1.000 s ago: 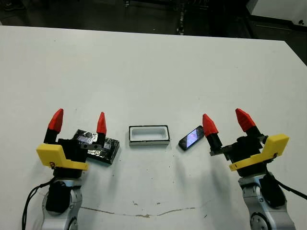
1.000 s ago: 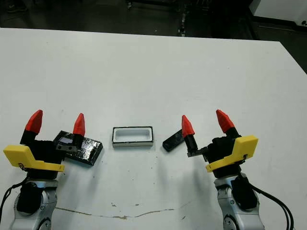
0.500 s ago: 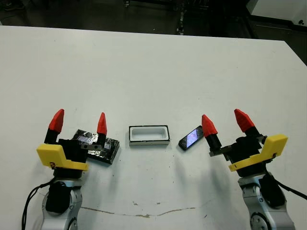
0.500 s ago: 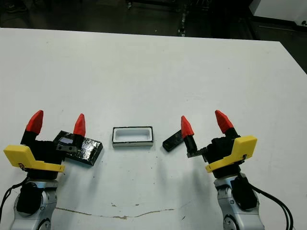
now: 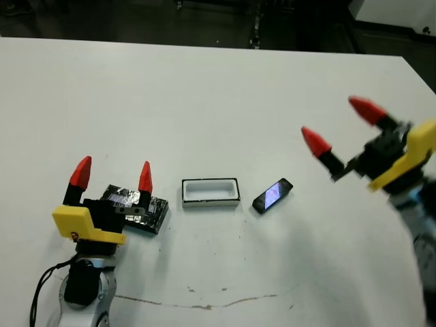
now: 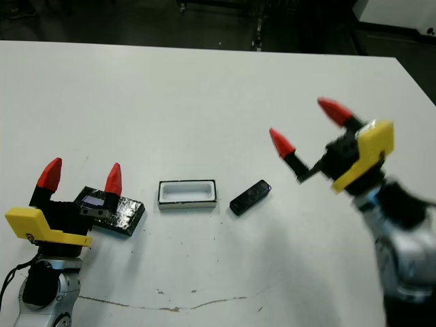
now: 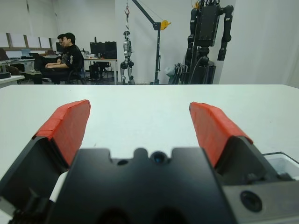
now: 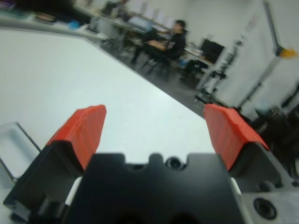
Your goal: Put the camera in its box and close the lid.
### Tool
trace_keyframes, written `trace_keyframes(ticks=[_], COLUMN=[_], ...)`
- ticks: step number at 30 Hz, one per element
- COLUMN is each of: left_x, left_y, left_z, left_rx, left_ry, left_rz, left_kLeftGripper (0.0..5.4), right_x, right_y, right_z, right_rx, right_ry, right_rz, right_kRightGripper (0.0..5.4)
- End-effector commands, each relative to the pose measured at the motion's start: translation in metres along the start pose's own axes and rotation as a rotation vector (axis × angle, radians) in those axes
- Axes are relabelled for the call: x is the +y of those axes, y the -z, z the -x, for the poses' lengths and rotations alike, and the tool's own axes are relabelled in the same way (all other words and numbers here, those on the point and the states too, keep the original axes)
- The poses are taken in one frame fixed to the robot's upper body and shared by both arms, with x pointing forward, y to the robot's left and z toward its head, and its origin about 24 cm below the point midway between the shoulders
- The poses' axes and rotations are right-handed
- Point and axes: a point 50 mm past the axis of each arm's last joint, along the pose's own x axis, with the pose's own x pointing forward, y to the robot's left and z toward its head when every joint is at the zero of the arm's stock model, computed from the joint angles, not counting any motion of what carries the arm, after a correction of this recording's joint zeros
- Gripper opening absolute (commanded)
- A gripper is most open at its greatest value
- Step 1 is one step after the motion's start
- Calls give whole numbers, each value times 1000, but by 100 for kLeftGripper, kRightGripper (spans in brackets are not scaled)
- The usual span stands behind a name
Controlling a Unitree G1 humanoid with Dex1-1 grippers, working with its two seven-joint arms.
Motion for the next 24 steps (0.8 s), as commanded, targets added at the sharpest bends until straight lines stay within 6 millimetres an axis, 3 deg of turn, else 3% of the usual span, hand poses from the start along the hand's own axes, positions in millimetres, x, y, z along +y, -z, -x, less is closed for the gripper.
trace_keyframes(ticks=[1,8,17,24], left_x=[-1,-2,-5,-6], left_y=[1,0,-1,-2], left_z=[3,5,4,3], left_rx=[16,23,32,38], left_ry=[0,-10,-6,-3], left_rz=[-8,-12,-6,-8], left_kLeftGripper=[539,539,540,540], right_x=[-15,-14,6,16], right_y=[-9,-12,-6,-2], right_z=[-12,-33,-52,-64], right_rx=[76,229,569,694], right_ry=[-176,-468,-932,-1126], right_rz=[113,265,461,585], right_kRightGripper=[540,540,424,493])
